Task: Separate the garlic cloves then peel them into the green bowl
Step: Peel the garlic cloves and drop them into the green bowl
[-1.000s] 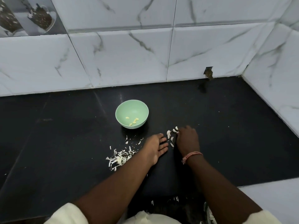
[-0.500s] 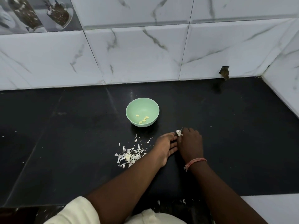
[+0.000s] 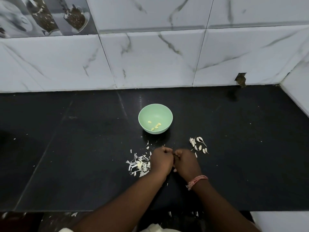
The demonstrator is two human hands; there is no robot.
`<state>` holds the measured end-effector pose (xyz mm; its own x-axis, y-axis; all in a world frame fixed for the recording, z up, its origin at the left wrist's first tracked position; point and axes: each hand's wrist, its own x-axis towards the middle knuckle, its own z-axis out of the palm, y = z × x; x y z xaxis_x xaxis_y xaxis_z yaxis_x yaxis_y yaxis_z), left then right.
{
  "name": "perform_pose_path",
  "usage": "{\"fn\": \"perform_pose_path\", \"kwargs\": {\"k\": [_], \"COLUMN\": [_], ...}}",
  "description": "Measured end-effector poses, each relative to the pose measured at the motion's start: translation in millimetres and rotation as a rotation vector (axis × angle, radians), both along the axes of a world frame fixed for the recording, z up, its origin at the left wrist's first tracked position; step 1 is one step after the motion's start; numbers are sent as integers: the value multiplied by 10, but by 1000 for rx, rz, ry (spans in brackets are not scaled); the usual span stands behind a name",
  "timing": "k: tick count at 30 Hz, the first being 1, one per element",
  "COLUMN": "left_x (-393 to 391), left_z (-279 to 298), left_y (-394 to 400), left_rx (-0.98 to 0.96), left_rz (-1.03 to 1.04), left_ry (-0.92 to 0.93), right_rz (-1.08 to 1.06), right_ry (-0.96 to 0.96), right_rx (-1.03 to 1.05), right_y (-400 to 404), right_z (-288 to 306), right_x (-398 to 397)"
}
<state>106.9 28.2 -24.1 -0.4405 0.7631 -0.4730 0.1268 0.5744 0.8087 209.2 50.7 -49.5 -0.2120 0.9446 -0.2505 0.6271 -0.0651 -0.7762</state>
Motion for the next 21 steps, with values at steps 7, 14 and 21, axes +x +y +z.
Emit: {"fn": "perform_pose_path", "kwargs": {"k": [7, 14, 21], "left_x": [-72, -95, -134], "left_z": [-36, -129, -111], "left_y": [-10, 43, 19], "left_rx": [12, -18, -33], "left_rz": [-31, -34, -16], "left_ry": [60, 118, 42], "right_rz": [-89, -96, 71], "right_ry": [56, -37, -333], "right_rx": [-143, -135, 52], "right_y": [47, 102, 64], "right_z": [22, 106, 154], "right_x": [-26, -104, -192]}}
